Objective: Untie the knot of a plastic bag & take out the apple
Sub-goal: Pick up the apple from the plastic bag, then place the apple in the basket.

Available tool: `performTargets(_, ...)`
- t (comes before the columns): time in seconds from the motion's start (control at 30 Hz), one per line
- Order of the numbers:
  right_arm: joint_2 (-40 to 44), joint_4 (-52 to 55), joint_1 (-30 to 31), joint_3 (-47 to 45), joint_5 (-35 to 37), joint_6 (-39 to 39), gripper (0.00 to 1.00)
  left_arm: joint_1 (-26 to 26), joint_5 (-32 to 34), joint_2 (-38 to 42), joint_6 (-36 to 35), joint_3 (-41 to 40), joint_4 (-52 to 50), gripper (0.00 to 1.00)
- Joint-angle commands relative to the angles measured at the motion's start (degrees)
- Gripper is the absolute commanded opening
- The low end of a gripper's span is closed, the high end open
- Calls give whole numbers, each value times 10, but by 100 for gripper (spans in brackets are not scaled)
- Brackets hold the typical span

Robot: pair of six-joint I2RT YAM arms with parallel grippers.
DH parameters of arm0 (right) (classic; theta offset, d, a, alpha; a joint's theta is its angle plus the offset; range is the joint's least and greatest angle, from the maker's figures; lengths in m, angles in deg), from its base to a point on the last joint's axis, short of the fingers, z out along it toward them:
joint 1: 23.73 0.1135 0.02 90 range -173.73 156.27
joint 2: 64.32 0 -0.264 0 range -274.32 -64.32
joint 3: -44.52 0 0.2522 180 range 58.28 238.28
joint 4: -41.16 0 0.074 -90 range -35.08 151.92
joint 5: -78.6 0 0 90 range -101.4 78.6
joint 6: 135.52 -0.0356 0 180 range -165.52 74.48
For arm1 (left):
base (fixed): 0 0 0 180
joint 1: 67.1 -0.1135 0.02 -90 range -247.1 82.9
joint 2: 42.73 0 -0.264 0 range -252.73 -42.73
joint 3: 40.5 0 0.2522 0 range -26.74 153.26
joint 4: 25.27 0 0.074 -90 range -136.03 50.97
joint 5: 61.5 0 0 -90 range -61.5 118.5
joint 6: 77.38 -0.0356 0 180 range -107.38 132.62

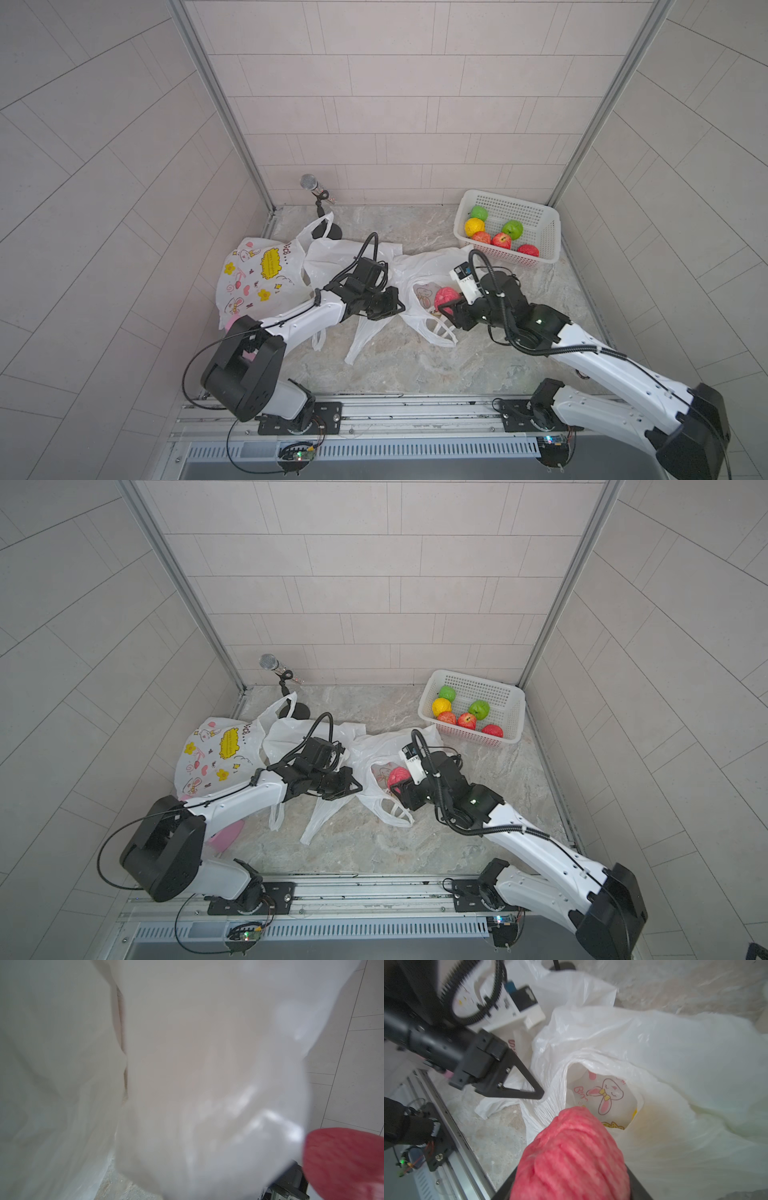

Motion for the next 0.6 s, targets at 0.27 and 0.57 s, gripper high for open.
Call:
performTargets(0.27, -214, 27, -297, 203, 52, -81, 10, -3, 16, 48, 6, -18, 3, 0)
performTargets(0.57, -516, 43, -353, 438, 66, -62, 21, -3, 0, 45, 15, -39, 28, 0)
